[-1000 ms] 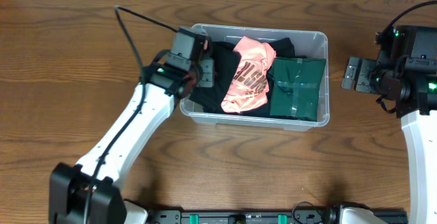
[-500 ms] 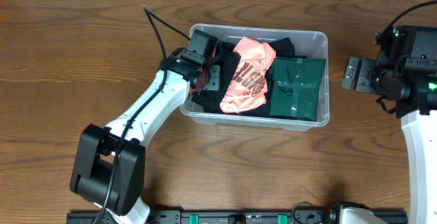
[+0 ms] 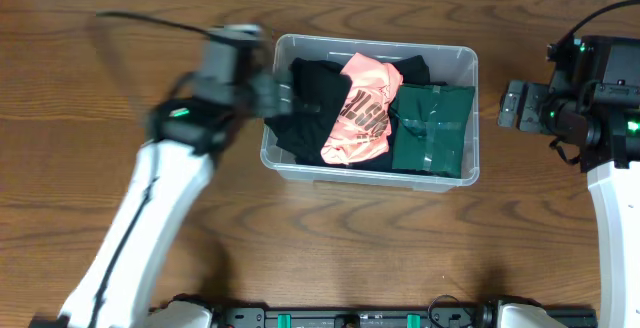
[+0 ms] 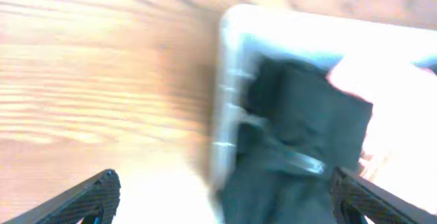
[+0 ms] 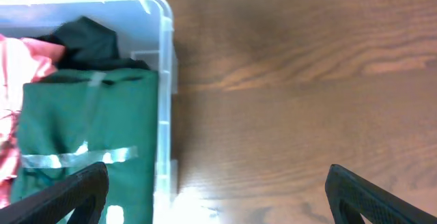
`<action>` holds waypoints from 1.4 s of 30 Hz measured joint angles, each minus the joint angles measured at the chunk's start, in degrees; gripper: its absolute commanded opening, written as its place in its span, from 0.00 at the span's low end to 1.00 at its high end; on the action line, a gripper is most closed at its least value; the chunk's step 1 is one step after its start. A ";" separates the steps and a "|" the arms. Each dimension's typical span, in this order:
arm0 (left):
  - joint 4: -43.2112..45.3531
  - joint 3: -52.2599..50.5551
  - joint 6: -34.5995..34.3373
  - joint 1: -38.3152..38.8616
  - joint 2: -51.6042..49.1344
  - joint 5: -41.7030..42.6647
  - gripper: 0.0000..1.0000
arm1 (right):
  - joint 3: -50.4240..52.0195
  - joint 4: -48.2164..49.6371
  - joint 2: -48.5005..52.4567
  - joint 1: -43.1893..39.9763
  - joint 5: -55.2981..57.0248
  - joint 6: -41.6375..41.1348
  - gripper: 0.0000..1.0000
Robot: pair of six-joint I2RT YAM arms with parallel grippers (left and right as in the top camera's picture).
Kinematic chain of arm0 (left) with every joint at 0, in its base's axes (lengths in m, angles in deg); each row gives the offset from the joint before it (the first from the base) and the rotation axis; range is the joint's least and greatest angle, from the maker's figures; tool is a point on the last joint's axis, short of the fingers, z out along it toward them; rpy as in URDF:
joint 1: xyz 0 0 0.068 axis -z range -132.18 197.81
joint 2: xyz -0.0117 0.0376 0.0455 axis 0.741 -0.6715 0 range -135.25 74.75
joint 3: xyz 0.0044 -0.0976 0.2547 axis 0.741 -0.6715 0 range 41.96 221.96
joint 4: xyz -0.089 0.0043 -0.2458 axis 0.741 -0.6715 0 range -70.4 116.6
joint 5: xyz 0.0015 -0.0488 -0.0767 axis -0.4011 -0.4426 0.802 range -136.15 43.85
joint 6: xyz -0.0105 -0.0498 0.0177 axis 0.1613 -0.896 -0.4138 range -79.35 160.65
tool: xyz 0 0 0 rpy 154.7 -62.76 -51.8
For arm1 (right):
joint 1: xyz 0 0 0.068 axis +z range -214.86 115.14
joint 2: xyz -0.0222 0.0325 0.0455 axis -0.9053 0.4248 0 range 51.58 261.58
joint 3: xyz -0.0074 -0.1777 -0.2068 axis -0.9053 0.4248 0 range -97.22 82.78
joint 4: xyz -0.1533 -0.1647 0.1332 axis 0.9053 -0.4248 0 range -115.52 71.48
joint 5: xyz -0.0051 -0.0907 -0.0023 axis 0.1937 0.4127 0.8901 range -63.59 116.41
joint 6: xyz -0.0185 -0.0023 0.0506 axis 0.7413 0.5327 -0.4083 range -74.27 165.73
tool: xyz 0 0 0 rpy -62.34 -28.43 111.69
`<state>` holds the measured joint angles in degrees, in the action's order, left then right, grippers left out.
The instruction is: Pack container
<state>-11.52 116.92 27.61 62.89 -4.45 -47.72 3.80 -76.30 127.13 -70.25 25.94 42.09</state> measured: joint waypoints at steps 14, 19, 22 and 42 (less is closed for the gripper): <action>-6.86 -0.26 -0.02 -22.60 -4.55 -1.88 1.00 | 0.00 4.68 7.65 4.48 -2.45 1.33 0.99; -8.11 -0.59 0.83 -23.17 -4.35 -1.86 0.99 | 0.13 4.66 9.16 4.48 -0.85 1.09 0.99; -10.14 -0.61 1.31 -22.32 -1.51 -1.86 0.99 | 0.17 4.66 7.23 4.48 0.33 0.09 0.99; -7.67 -29.73 1.99 -17.05 49.99 -1.86 0.98 | 38.12 13.42 -44.98 4.50 11.37 -7.34 0.99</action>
<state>-19.20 87.20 29.60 45.84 45.54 -49.57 41.92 -62.88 82.15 -65.74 37.30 34.75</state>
